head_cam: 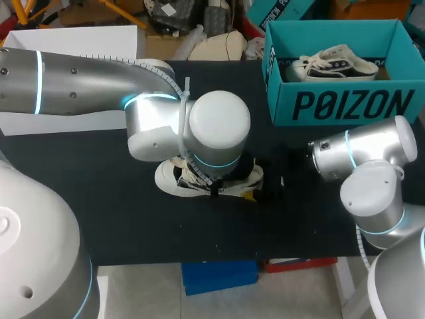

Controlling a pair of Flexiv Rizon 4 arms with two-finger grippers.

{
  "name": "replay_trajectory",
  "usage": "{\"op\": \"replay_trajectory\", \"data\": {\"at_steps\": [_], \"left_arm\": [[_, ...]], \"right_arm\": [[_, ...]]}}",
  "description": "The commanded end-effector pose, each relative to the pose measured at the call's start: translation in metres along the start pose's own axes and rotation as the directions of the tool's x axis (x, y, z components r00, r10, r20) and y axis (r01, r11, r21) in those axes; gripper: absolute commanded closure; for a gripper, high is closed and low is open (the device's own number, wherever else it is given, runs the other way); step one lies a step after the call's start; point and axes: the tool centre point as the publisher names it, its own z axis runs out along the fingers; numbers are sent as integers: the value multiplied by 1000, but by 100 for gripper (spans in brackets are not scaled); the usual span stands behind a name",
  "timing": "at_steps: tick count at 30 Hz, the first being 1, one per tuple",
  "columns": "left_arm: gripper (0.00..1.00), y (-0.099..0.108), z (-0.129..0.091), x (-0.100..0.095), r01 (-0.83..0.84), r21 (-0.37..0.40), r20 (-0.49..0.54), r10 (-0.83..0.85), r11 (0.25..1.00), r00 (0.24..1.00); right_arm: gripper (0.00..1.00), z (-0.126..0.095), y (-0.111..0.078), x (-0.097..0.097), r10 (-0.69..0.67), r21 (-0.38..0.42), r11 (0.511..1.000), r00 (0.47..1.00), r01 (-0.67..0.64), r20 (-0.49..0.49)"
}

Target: Take the shoe out of the shoebox, open the shoe tongue, remove and reinsert the insole, then place the shoe into the shoebox

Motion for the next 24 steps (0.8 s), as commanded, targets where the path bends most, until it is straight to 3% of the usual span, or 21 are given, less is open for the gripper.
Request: {"op": "replay_trajectory", "data": {"at_steps": [1, 13, 16, 18, 24], "left_arm": [[64, 3, 14, 3, 13, 32, 171, -18, 999, 985], [58, -4, 7, -2, 38, 72, 184, -50, 997, 982], [74, -4, 6, -1, 38, 71, 167, -49, 997, 985], [99, -4, 6, 1, 25, 67, 152, -35, 997, 988], [100, -6, 11, 7, -35, 69, 54, 31, 997, 998]], "right_arm": [[100, 0, -3, 0, 2, 1, 1000, 1000, -2, 0], [100, 0, -3, 0, 2, 1, 1000, 1000, -2, 0], [100, 0, -3, 0, 2, 1, 1000, 1000, -2, 0], [100, 0, -3, 0, 2, 1, 1000, 1000, -2, 0], [100, 0, -3, 0, 2, 1, 1000, 1000, -2, 0]]}}
